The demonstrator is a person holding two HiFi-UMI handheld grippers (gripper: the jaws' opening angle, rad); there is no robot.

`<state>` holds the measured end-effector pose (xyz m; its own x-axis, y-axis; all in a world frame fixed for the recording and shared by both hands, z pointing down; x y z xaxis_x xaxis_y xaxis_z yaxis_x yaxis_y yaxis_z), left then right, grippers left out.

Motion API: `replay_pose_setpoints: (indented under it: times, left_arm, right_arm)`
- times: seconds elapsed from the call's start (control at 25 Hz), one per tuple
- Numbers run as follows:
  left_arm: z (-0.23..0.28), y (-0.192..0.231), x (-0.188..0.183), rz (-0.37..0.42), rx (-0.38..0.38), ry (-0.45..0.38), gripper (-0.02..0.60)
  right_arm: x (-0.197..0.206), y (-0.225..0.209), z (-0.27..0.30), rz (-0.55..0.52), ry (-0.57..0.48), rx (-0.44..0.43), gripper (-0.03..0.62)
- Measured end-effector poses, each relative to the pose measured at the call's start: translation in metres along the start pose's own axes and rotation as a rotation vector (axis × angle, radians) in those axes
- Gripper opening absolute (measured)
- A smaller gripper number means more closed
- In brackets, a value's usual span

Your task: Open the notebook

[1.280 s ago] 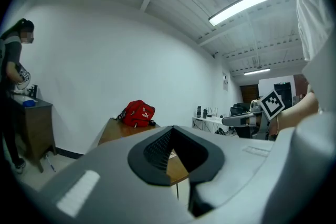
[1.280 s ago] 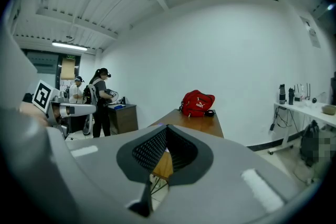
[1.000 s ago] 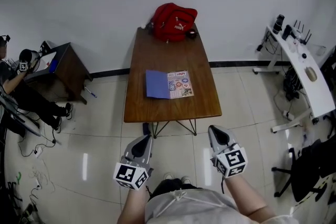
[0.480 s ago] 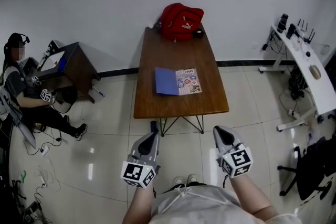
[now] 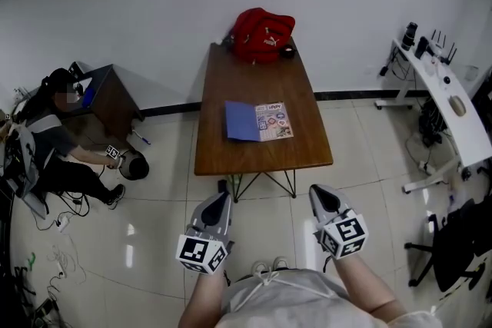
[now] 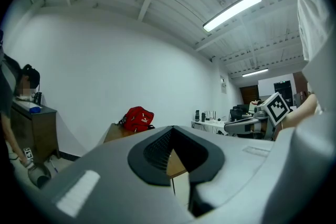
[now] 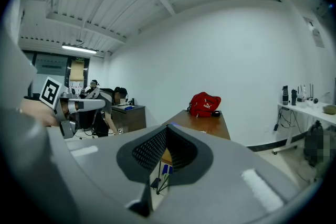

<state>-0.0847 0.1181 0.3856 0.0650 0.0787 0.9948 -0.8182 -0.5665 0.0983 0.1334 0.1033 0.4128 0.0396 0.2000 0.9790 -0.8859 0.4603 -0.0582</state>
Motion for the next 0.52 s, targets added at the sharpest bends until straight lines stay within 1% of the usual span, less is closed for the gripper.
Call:
replay_pose_setpoints:
  times: [0.36,0.52]
  left_arm:
    - [0.004,0.005,0.002,0.005,0.011,0.016,0.006]
    - [0.009,0.005,-0.001,0.006,0.019,0.010,0.006]
  right_arm:
    - [0.000,-0.002,0.006,-0.022,0.007,0.003,0.006]
    - [-0.001,-0.002,0.010,-0.022,0.007,-0.002,0.006]
Point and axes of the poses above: the fingertips, and each gripper's own axes: z forward along the fingers, y to its left, x out of its underside, the point moved 1 cm from there along -z, backward along the fingers, and after that the axes turned 3 degrees about x, right-handed, at the moved point
